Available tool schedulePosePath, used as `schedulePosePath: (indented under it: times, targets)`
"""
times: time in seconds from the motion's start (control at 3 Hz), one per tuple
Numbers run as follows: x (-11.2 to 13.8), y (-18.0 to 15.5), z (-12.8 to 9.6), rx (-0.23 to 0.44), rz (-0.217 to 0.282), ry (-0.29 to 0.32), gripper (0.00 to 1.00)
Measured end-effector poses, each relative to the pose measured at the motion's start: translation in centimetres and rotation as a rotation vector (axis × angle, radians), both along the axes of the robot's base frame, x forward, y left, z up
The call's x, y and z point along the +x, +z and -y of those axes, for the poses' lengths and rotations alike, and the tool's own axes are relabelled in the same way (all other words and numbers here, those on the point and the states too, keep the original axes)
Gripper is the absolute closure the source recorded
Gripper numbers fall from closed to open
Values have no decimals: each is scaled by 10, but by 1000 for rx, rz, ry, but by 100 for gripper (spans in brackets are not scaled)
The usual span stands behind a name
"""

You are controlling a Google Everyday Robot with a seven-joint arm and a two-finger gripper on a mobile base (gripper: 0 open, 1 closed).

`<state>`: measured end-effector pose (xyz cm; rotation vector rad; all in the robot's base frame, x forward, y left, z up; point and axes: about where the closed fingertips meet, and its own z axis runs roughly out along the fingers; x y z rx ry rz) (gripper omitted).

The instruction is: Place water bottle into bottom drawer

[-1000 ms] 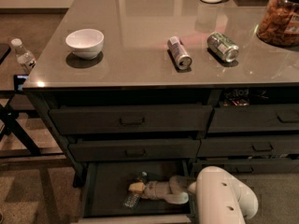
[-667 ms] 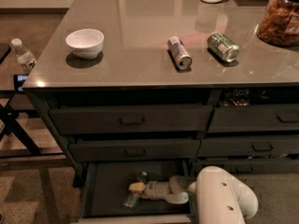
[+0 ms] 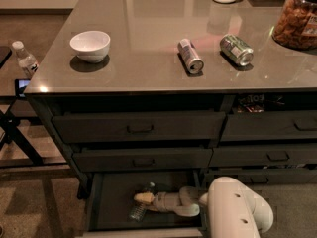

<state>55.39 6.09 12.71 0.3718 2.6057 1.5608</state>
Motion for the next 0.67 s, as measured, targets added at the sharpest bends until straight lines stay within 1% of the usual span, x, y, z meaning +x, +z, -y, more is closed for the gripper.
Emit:
schedulePosePath:
  times: [0.33,0.67]
  targets:
    - [0,0,0,0,0,0,0]
    - [0,0,0,0,0,0,0]
